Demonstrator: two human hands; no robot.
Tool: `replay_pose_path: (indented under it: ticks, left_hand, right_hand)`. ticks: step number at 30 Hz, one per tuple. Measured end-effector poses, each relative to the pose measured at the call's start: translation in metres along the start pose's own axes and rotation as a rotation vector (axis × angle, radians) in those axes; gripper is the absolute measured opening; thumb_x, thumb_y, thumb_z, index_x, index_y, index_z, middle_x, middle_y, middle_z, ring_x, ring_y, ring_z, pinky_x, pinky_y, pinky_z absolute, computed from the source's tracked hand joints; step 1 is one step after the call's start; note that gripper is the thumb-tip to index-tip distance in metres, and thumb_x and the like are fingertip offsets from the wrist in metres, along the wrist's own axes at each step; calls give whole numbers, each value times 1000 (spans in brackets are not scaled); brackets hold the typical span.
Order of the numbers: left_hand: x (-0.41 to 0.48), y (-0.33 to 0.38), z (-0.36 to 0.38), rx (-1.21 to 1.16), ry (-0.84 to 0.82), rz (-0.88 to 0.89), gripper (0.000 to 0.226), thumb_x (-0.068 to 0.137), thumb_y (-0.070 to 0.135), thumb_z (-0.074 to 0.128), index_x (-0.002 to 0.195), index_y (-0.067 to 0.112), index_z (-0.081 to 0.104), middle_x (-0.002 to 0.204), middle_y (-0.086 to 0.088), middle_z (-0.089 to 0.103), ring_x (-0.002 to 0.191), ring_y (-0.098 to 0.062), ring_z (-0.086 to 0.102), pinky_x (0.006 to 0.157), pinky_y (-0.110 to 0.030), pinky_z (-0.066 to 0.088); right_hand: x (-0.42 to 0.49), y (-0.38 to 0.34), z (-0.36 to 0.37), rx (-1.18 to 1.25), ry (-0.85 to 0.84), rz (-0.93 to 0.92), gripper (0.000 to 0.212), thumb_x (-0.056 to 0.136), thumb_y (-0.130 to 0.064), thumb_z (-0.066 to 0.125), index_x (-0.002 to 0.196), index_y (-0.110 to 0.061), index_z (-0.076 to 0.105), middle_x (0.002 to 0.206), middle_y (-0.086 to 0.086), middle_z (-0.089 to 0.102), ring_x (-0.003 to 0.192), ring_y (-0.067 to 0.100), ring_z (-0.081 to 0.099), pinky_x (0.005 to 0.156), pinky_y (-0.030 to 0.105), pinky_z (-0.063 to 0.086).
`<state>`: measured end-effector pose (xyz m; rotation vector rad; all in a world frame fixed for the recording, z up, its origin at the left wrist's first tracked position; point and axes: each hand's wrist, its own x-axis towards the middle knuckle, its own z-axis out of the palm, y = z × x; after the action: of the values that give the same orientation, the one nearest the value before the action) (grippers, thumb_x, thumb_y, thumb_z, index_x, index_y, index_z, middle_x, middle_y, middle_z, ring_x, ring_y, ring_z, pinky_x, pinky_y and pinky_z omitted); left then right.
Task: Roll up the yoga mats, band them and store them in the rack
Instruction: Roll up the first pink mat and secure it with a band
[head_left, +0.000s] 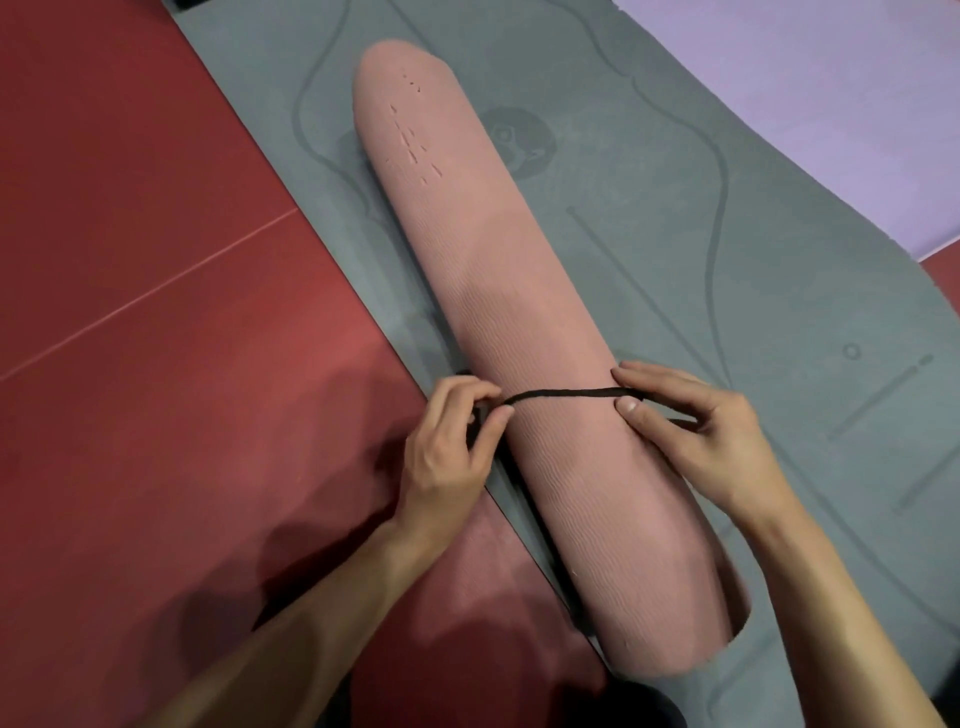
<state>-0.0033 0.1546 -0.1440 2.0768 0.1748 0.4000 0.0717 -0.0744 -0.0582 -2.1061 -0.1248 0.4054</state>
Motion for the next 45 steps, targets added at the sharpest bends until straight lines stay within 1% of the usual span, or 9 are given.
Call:
replay_pose_path:
  ticks: [6, 9, 18, 23, 26, 30, 34, 39, 45]
  left_hand:
    - [-15, -7, 1, 0, -15, -3, 19, 101, 29, 60, 100, 10, 62, 105, 8, 56, 90, -8, 60, 81, -27, 53]
    - [-7, -5, -1, 81, -58, 66, 18, 103, 29, 56, 97, 13, 60, 101, 7, 56, 84, -6, 58, 75, -23, 50]
    - [36, 5, -9, 89, 99, -90, 26, 103, 37, 48, 102, 13, 59, 95, 15, 52, 82, -9, 57, 74, -27, 45]
    - [15, -6, -11, -32, -43, -4, 13, 101, 25, 63, 109, 15, 60, 106, 19, 51, 88, -6, 61, 79, -23, 54]
    - [-3, -17, -10, -72, -85, -129, 19, 95, 20, 74, 110, 15, 65, 108, 19, 57, 94, -6, 64, 85, -21, 55]
    - [-5, -19, -6, -67, -159, -237, 5, 93, 15, 75, 94, 14, 71, 94, 15, 65, 90, -6, 66, 84, -23, 54]
    - [10, -13, -8, 29, -199, -173, 7, 92, 22, 78, 91, 18, 73, 84, 21, 64, 81, 3, 62, 75, -12, 47]
    - [14, -11, -15, 202, -186, -59, 11, 96, 32, 67, 96, 21, 71, 89, 14, 65, 78, -6, 60, 73, -31, 51]
    - [40, -9, -22, 288, -78, -118, 5, 97, 24, 68, 95, 19, 69, 89, 11, 65, 75, -7, 58, 72, -34, 51]
  right_hand:
    - [9, 15, 9, -187, 114, -256, 10, 95, -30, 71, 100, -25, 79, 108, -17, 73, 107, 5, 69, 79, 33, 58]
    - [14, 20, 13, -349, 191, -337, 11, 103, -30, 60, 102, -23, 68, 108, -18, 67, 100, 6, 67, 74, 43, 58]
    - [71, 5, 20, -423, 208, -210, 13, 107, -38, 51, 102, -27, 57, 72, -12, 63, 68, 19, 60, 70, 41, 46]
    - [56, 24, 30, -113, 176, -163, 11, 103, -23, 64, 105, -23, 74, 102, -13, 71, 91, 10, 65, 76, 44, 56]
    - [41, 34, 23, 38, 146, -108, 23, 102, -11, 65, 110, -28, 78, 109, -12, 74, 106, 11, 69, 81, 34, 57]
    - [41, 38, 13, 144, 76, -31, 32, 100, -4, 66, 106, -33, 78, 105, -13, 77, 96, 3, 72, 81, 14, 53]
    - [47, 43, 8, 0, 119, 17, 20, 99, -6, 67, 110, -17, 80, 104, -13, 76, 91, -5, 69, 74, 9, 50]
    - [47, 51, 14, -124, 216, -2, 17, 100, -21, 67, 97, -36, 74, 97, -29, 72, 92, 3, 69, 72, 27, 52]
    - [73, 40, 20, -76, 299, -11, 15, 104, -17, 58, 99, -29, 65, 76, -4, 67, 66, 23, 59, 65, 34, 46]
